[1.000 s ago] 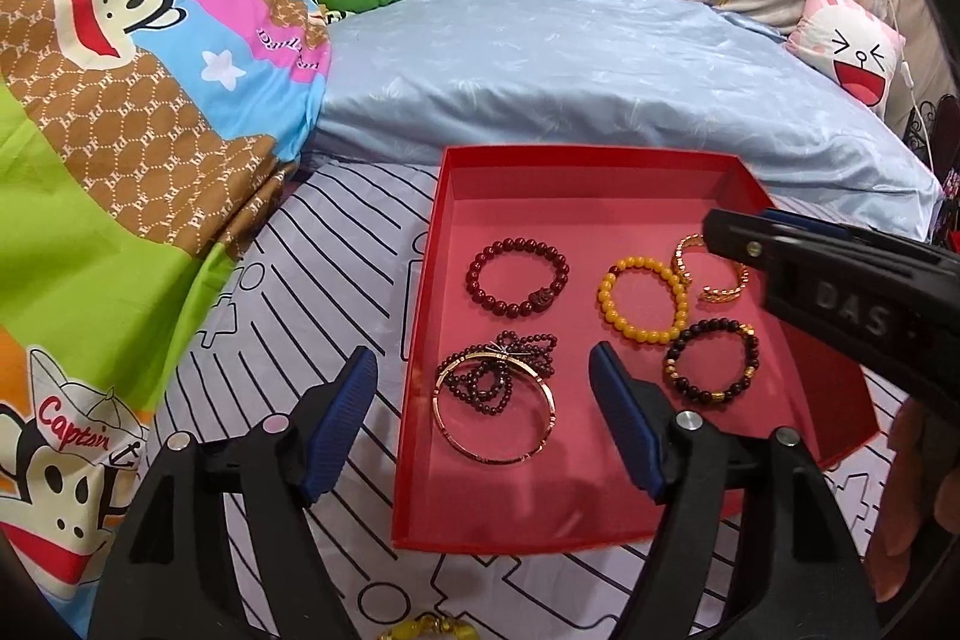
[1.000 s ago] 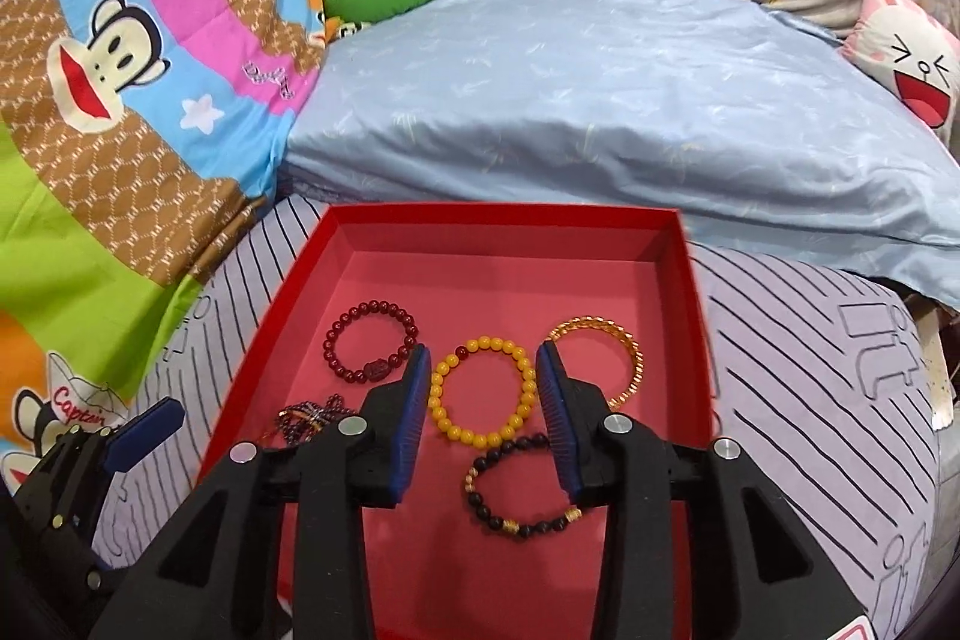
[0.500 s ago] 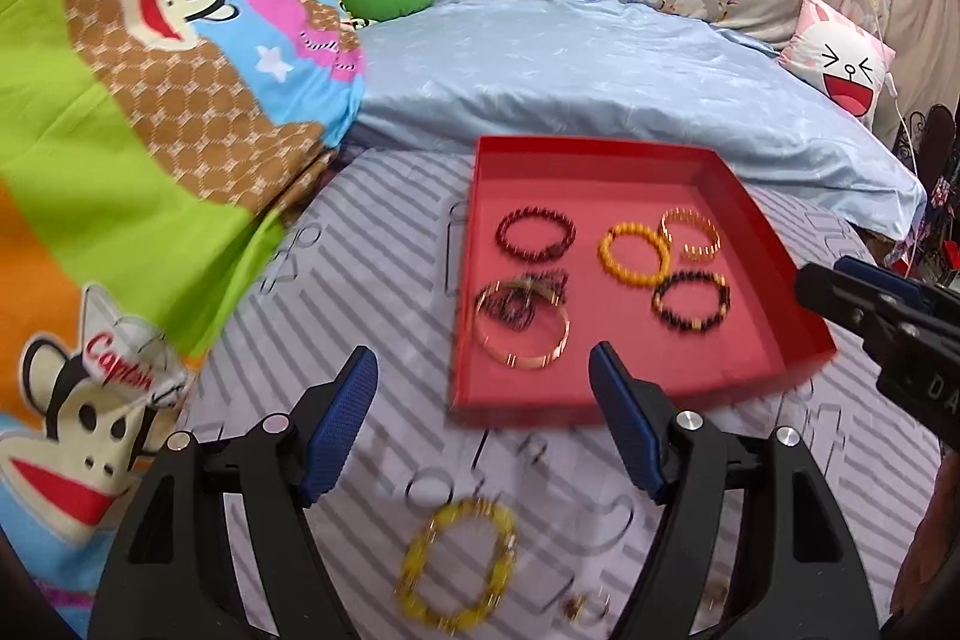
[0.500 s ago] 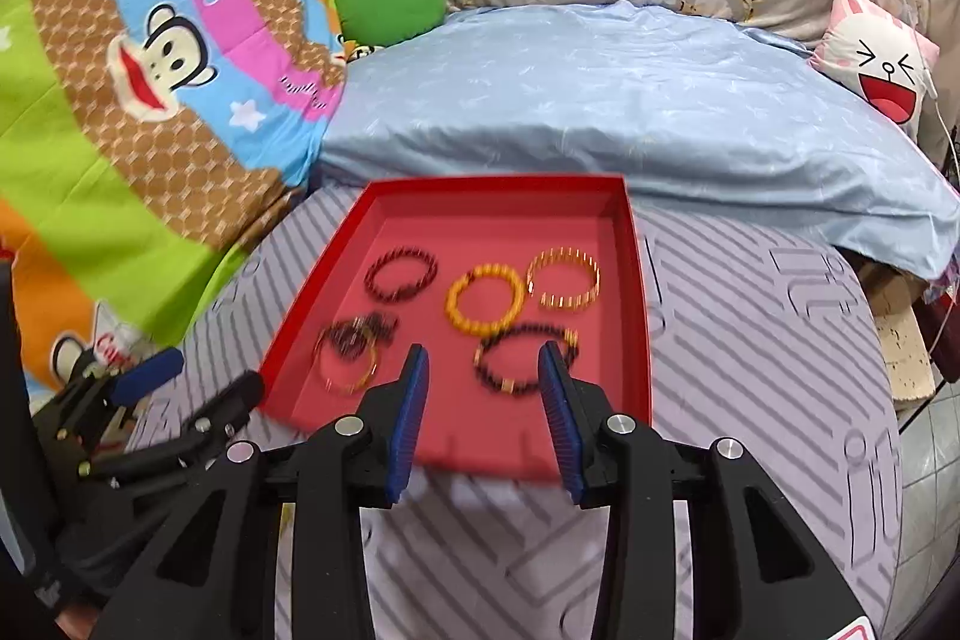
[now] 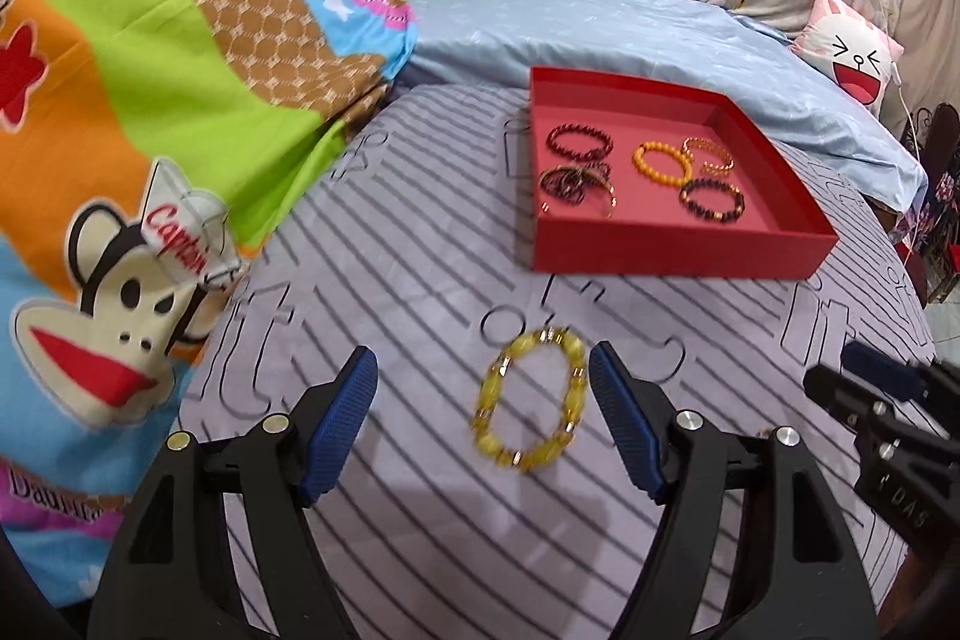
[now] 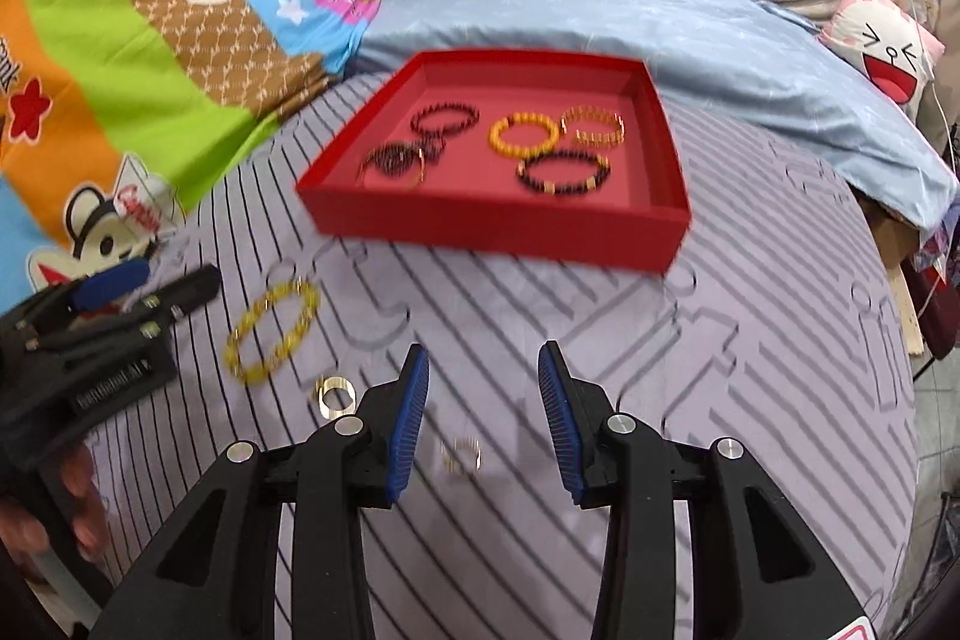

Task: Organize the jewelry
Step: 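Open both tools and lift them out of the tray toward the remaining jewelry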

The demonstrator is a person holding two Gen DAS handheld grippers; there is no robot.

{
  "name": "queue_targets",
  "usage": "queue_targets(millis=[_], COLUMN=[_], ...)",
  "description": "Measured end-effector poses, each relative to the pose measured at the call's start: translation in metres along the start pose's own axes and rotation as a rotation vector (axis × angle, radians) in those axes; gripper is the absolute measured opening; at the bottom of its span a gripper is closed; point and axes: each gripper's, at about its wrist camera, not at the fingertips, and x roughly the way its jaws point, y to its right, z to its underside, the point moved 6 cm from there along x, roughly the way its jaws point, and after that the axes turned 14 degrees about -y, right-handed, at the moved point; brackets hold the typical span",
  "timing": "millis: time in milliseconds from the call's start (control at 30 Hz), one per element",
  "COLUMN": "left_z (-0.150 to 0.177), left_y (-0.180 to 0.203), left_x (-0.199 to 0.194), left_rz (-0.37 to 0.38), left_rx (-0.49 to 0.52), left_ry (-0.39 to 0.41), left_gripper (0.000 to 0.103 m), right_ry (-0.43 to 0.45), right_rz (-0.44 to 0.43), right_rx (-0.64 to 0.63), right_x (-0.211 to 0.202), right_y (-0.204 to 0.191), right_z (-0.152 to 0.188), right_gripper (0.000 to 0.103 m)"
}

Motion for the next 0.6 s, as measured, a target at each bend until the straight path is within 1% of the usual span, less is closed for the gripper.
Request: queue_targets(millis=[100, 267, 433, 600], left_z=[0.010, 0.025, 0.039, 0.047], left_y=[-0.002, -0.003, -0.007, -0.017], left_x=[-0.002, 0.001, 0.006, 0.014], left_rz=[0.003, 0.009, 0.014, 0.010], left_rx=[-0.001, 0.009, 0.001, -0.020], left_ry=[-0.007, -0.024, -0.047, -0.072], left_gripper=[0.069, 0.069, 0.069, 0.069], right_ry=[-0.026, -0.041, -0.060, -0.067], right_rz=[-0.004, 0.029, 0.028, 0.020], right_rx=[0.008, -0.003, 0.005, 0.009], right_x=[0.005, 0.010, 0.015, 0.018], right_y=[-0.003, -0.006, -0.004, -0.005], right_z=[0.016, 0.035, 0.046, 0.048], right_gripper=[0.038, 0.038, 0.038, 0.038])
